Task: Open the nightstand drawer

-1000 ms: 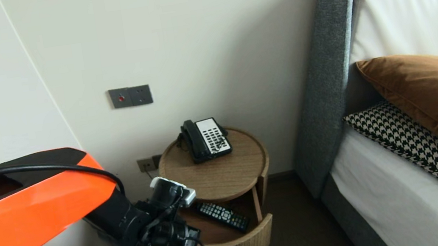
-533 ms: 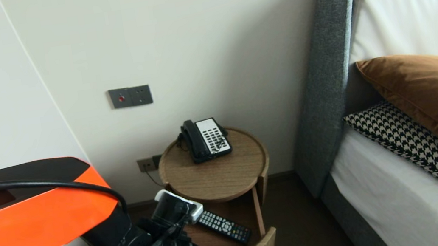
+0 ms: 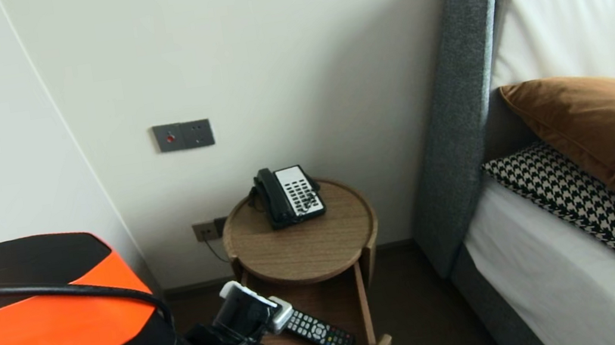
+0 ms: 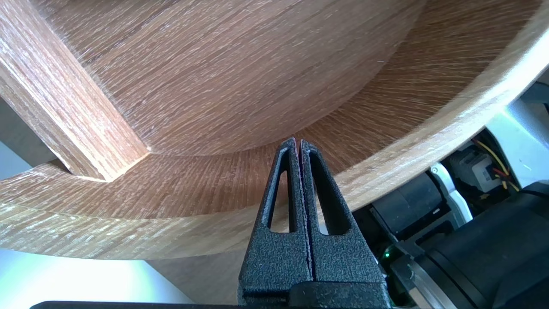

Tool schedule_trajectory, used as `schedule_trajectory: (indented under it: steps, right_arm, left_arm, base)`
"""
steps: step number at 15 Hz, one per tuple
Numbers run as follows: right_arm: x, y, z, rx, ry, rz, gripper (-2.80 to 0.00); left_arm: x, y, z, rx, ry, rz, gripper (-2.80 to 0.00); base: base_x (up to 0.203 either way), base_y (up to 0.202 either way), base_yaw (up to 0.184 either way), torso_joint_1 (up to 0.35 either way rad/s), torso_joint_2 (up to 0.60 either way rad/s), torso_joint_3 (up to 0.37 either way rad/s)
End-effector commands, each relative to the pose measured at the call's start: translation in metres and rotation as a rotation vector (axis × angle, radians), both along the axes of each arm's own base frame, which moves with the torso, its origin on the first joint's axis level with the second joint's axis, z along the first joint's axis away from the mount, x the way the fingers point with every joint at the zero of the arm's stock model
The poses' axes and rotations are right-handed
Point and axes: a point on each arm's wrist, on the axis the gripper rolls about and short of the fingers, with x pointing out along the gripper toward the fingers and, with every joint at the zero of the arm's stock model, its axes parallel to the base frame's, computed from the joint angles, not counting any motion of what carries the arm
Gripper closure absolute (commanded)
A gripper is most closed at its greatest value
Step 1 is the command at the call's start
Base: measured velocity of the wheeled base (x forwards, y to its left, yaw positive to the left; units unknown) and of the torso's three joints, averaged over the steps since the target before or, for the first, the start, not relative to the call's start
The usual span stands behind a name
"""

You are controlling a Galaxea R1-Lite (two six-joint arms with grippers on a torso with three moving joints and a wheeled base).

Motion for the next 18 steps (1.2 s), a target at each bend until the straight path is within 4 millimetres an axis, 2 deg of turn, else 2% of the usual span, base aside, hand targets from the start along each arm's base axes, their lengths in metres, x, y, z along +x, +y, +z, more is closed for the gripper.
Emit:
schedule_trajectory:
  steps: [1, 7, 10, 13, 15, 18]
  right_arm:
    - [0.0, 0.0, -0.001, 0.0, -0.004, 0.0, 0.0]
    - [0.0, 0.0, -0.001, 0.0, -0.004, 0.0, 0.0]
    - [0.0, 0.0, -0.001, 0.0, -0.004, 0.0, 0.0]
    - [0.0, 0.0, -0.001, 0.0, -0.004, 0.0, 0.0]
    - [0.0, 0.0, -0.001, 0.0, -0.004, 0.0, 0.0]
    - [0.0, 0.0, -0.001, 0.0, -0.004, 0.0, 0.0]
  left_arm:
    - [-0.004, 0.0, 0.0, 0.002, 0.006, -0.008, 0.0]
    - [0.0, 0.001, 0.005, -0.015, -0.019, 0.011, 0.0]
    - [0.013, 0.015, 0.019, -0.045, -0.068, 0.075, 0.0]
    - [0.038, 0.038, 0.048, -0.103, -0.162, 0.179, 0.0]
    - [0.056, 0.049, 0.084, -0.175, -0.27, 0.23, 0.0]
    - [0.064, 0.055, 0.129, -0.236, -0.353, 0.247, 0.0]
  base:
    - [0.0, 0.0, 0.0, 0.0, 0.0, 0.0]
    - [0.0, 0.0, 0.0, 0.0, 0.0, 0.0]
    - [0.0, 0.0, 0.0, 0.0, 0.0, 0.0]
    - [0.0, 0.0, 0.0, 0.0, 0.0, 0.0]
    - [0.0, 0.0, 0.0, 0.0, 0.0, 0.0]
    - [0.0, 0.0, 0.0, 0.0, 0.0, 0.0]
